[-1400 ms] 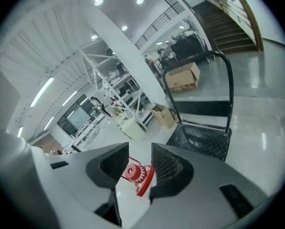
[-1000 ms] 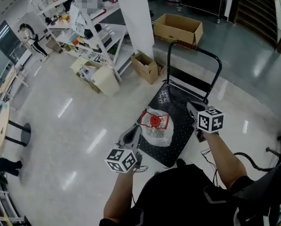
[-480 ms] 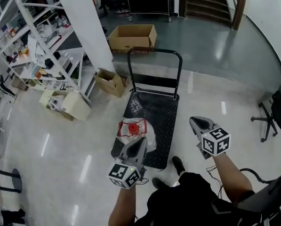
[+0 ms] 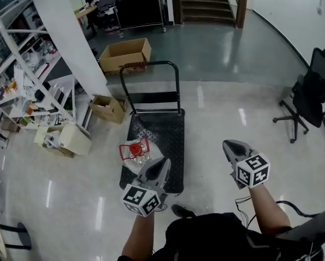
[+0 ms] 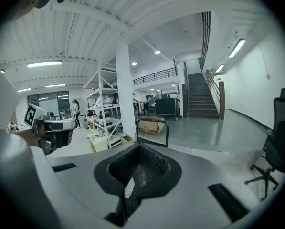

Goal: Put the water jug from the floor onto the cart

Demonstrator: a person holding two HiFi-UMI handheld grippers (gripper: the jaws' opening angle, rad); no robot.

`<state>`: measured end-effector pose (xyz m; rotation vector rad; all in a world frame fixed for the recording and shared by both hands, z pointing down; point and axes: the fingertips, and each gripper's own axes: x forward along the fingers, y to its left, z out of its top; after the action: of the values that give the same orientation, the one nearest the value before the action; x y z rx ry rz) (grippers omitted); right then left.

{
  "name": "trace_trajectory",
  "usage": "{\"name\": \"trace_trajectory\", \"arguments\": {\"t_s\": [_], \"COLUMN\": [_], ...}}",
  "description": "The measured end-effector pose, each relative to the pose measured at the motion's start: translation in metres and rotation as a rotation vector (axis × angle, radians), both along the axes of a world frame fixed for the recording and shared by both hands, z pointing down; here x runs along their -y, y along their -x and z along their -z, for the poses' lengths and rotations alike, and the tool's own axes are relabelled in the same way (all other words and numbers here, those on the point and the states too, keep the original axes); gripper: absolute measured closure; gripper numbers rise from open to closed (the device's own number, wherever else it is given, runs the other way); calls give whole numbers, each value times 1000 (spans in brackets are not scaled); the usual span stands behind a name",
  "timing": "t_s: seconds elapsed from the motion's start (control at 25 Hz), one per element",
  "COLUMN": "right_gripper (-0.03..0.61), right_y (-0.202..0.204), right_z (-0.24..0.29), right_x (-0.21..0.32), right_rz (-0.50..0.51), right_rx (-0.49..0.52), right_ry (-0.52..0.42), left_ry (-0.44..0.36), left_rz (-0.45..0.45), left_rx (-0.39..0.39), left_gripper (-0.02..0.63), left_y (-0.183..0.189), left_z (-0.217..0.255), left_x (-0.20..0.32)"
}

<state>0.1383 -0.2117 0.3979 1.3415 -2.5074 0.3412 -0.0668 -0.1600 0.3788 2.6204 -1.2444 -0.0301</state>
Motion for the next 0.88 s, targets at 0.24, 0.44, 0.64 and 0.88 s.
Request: {"name": "trace_trajectory", "arguments": {"t_s": [0.24,0.44,0.64,0.88], "right_gripper": [577,577,577,577], "right_y": [-65,-132,-152,-142], "right_z": [1,-10,-3,22], "right_x": [-98,-197,-269,-339], "right_rz": [-43,-72,-100,-156], "right_rx": [32,65,84,92], "right_ry": [-14,-9,-6,-60], "left_ry": [5,8,35,-23], "left_rz": [-76,-123,-154,-213], "left_rx": [28,68,103,116], "left_gripper": [621,621,621,621], "left_y": [-77,-149,-169,-157], "left_z": [4,3,14,39], "left_x": [-77,-172,-245,-311]}}
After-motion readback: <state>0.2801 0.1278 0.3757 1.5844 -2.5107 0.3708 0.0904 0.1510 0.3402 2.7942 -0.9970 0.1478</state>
